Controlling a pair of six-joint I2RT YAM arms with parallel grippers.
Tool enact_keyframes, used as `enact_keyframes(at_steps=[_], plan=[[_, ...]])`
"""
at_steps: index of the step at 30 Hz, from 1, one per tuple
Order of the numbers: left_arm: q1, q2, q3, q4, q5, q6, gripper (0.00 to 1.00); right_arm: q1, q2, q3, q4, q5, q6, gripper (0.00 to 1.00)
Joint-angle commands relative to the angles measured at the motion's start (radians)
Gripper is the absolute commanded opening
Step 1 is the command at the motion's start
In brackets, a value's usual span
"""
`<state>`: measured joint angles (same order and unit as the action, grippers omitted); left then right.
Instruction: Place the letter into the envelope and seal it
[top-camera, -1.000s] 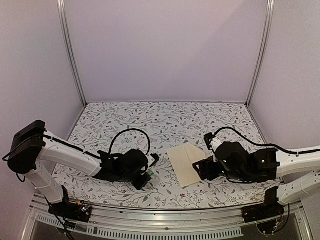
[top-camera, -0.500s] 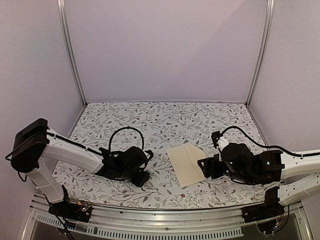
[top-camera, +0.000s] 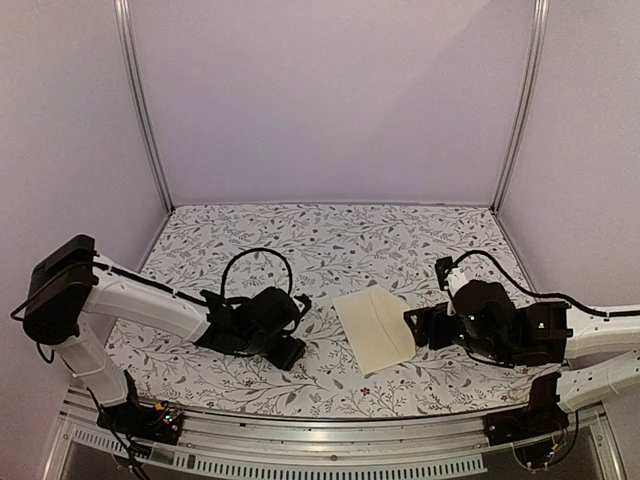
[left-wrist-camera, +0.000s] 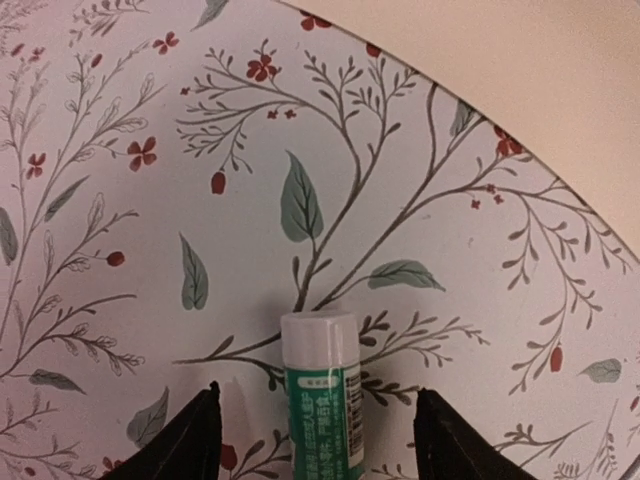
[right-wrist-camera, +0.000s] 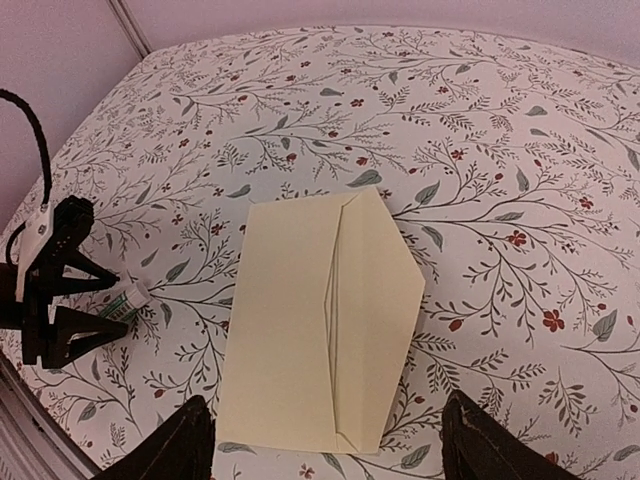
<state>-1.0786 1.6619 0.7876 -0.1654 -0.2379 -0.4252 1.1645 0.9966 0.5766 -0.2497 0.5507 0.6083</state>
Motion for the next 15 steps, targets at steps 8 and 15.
enact_keyframes(at_steps=[8,15], plan=[[0.01,0.004,0.186,0.052,-0.015,0.114,0.64,-0.415,-0.029,-0.131,0.268,-0.338,-0.056,0.74],[0.028,0.154,0.282,0.146,0.046,0.137,0.41,-0.62,0.177,-0.148,0.457,-0.54,-0.084,0.39]])
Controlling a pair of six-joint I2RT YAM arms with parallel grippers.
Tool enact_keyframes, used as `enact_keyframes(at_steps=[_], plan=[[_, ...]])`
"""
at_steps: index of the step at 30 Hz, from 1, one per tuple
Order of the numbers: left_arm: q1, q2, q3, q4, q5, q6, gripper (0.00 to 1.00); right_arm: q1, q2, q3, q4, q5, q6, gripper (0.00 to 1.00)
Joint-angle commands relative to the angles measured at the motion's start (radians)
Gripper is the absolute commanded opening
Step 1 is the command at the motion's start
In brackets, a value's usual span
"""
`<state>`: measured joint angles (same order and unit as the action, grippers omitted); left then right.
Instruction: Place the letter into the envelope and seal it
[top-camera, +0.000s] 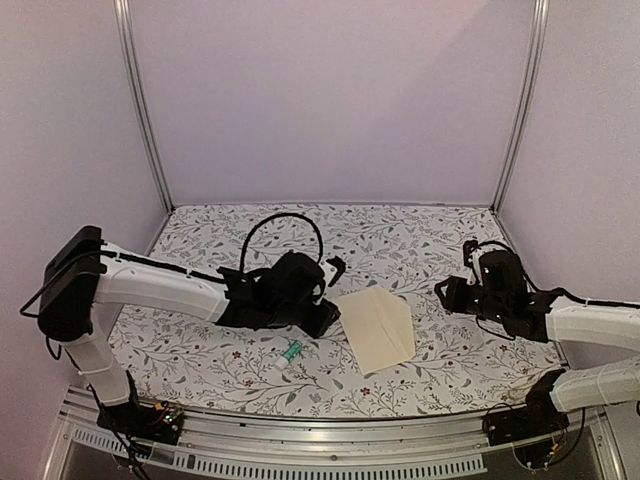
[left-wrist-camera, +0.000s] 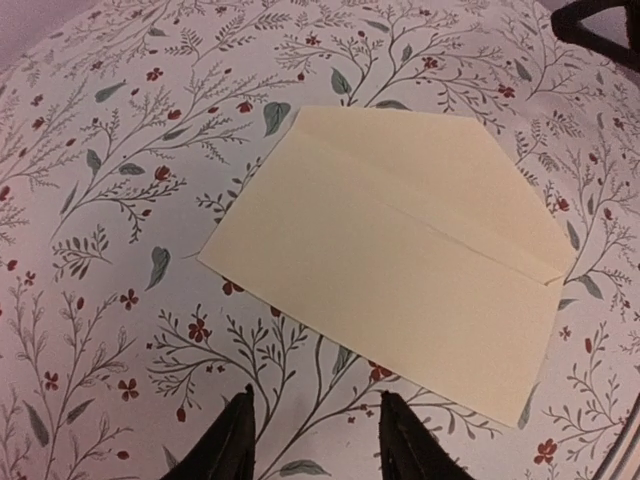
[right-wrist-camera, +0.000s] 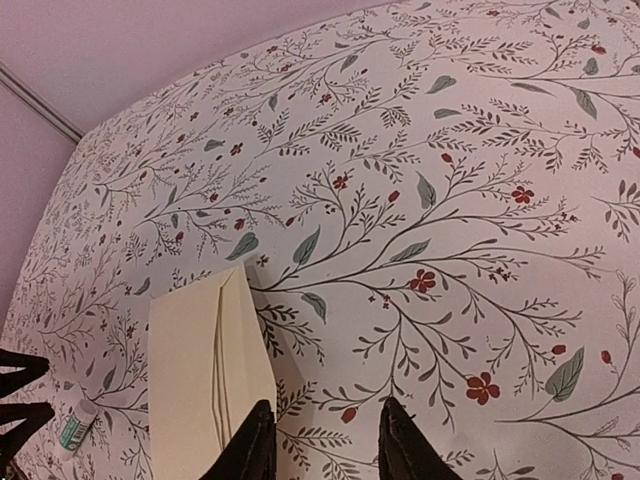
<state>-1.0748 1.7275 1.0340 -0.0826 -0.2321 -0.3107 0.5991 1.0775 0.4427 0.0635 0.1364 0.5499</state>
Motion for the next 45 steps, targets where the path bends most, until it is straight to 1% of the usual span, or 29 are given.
enact_keyframes(at_steps=[1,2,4,6,9,13,16,20,23,30,37,45], plan=[[0.028,0.11,0.046,0.066,0.05,0.024,0.39,-0.065,0.134,-0.013,0.157,-0.154,-0.028,0.38],[0.032,0.132,0.055,0.102,0.059,0.025,0.37,-0.078,0.163,-0.012,0.181,-0.179,-0.032,0.37],[0.041,0.172,0.072,0.124,0.083,0.028,0.34,-0.102,0.242,-0.011,0.226,-0.227,-0.035,0.27],[0.047,0.206,0.088,0.137,0.1,0.034,0.32,-0.112,0.304,-0.009,0.272,-0.272,-0.043,0.2],[0.051,0.252,0.106,0.148,0.114,0.047,0.31,-0.114,0.375,-0.004,0.343,-0.365,-0.065,0.14],[0.056,0.289,0.113,0.162,0.128,0.056,0.3,-0.114,0.46,-0.009,0.439,-0.51,-0.082,0.14],[0.062,0.31,0.109,0.176,0.139,0.059,0.3,-0.114,0.483,-0.017,0.493,-0.597,-0.086,0.13],[0.063,0.32,0.099,0.197,0.151,0.062,0.29,-0.104,0.492,-0.021,0.518,-0.66,-0.086,0.13],[0.063,0.321,0.089,0.212,0.155,0.063,0.3,-0.085,0.498,-0.019,0.518,-0.68,-0.087,0.13],[0.063,0.323,0.071,0.239,0.169,0.07,0.29,-0.041,0.53,0.001,0.518,-0.673,-0.078,0.13],[0.068,0.334,0.065,0.252,0.181,0.07,0.29,-0.005,0.593,0.038,0.52,-0.678,-0.077,0.13],[0.074,0.342,0.062,0.26,0.198,0.069,0.24,0.022,0.661,0.075,0.521,-0.684,-0.084,0.13]])
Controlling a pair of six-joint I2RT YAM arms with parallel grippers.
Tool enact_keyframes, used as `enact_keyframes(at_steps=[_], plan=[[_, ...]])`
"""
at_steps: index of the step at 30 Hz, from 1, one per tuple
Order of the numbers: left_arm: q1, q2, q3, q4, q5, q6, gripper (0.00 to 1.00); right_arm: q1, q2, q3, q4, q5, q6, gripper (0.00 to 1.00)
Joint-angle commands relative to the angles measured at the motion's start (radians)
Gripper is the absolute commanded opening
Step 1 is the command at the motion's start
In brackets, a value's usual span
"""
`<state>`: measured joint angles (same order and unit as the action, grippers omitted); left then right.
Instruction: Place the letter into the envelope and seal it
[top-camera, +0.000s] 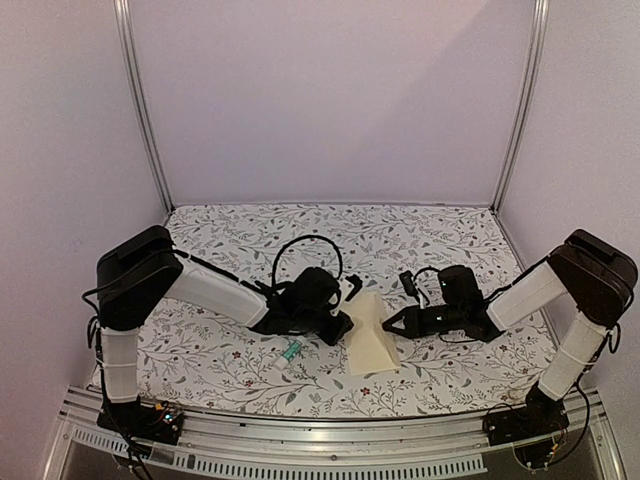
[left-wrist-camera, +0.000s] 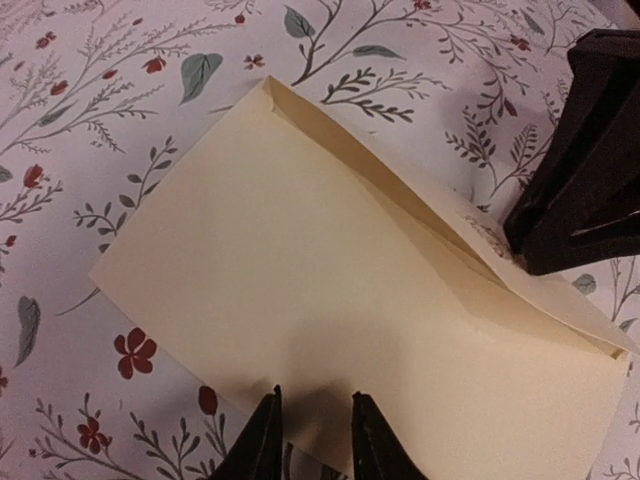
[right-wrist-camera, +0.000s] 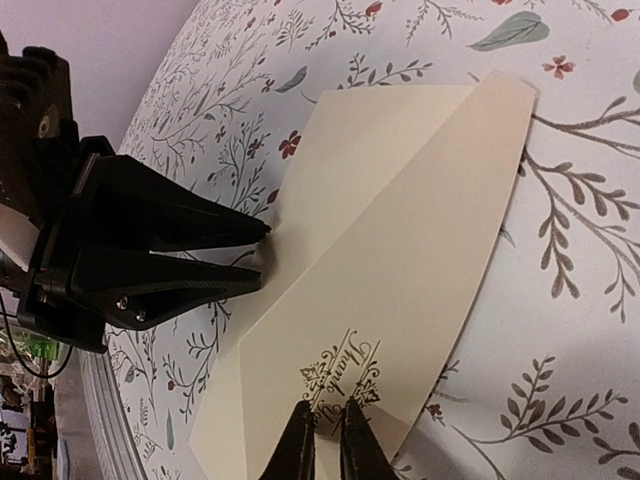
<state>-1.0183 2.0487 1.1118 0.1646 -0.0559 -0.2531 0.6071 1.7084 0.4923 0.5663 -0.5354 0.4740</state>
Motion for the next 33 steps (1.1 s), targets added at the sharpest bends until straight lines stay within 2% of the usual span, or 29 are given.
enact_keyframes(at_steps=[1,21,25,29,33], plan=[[0.017,0.021,-0.017,0.014,0.025,0.012,0.24,0.016,0.035,0.029,0.019,-0.012,-0.008,0.13],[0.017,0.01,-0.024,0.057,0.048,0.011,0.2,0.059,0.167,0.055,0.03,0.036,0.0,0.13],[0.015,-0.02,-0.035,0.123,0.114,0.02,0.19,0.059,0.18,0.034,0.042,0.055,0.005,0.13],[0.016,-0.02,0.005,0.157,0.156,0.029,0.19,0.059,0.189,0.015,0.055,0.06,0.011,0.11],[0.037,0.036,0.074,0.166,0.168,-0.024,0.13,0.059,0.188,-0.007,0.073,0.058,0.015,0.06]])
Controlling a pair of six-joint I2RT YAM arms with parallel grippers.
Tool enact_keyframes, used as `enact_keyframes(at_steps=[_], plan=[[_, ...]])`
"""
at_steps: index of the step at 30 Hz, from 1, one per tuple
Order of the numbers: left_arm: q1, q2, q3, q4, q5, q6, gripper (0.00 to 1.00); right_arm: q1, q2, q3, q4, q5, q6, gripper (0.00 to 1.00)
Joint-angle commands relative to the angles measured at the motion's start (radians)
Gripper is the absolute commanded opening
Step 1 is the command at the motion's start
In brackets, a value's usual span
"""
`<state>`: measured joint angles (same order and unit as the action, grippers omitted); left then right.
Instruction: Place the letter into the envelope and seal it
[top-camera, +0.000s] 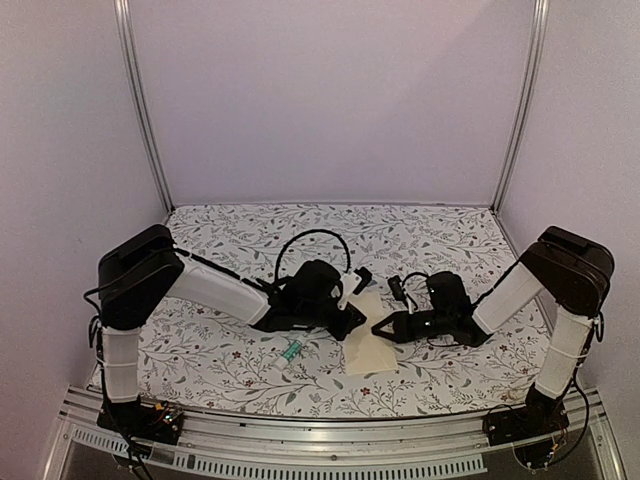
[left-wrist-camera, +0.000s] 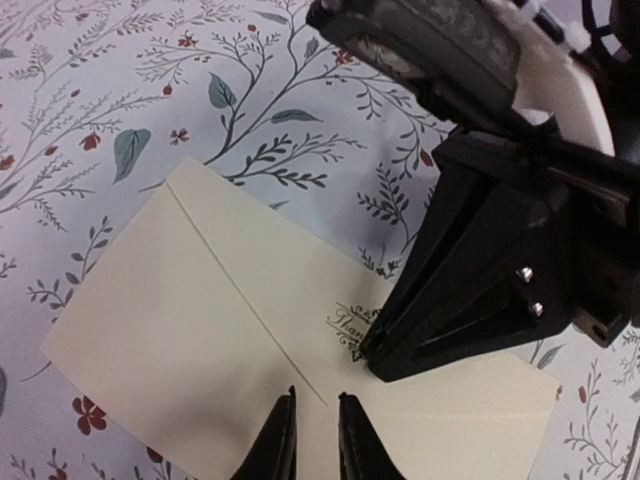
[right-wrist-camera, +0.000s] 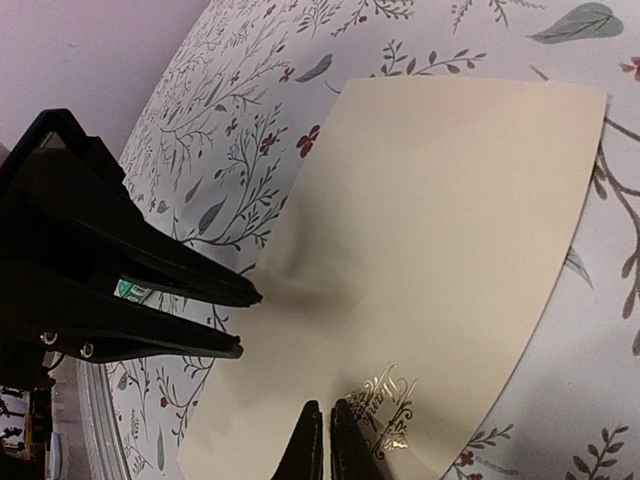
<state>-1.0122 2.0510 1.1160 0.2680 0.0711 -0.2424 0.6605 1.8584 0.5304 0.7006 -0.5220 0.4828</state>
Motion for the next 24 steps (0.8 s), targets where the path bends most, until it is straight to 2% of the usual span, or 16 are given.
enact_keyframes(at_steps=[1,4,8,15,20,24], plan=[[0.042,0.049,0.077,0.079,0.058,-0.052,0.11,0.005,0.035,-0.05,-0.057,0.044,0.007,0.05],[0.062,0.093,0.09,0.146,0.14,-0.083,0.08,0.005,0.035,-0.06,-0.044,0.04,0.012,0.02],[0.064,0.169,0.15,0.14,0.187,-0.085,0.07,0.004,0.035,-0.067,-0.035,0.032,0.015,0.0],[0.09,0.262,0.223,0.091,0.161,-0.095,0.06,0.007,0.035,-0.071,-0.032,0.026,0.02,0.0],[0.104,0.29,0.239,0.057,0.152,-0.088,0.04,0.006,0.021,-0.067,0.011,-0.036,0.041,0.0],[0.104,0.274,0.213,0.064,0.145,-0.091,0.03,0.007,-0.007,-0.041,-0.001,0.016,0.062,0.0]])
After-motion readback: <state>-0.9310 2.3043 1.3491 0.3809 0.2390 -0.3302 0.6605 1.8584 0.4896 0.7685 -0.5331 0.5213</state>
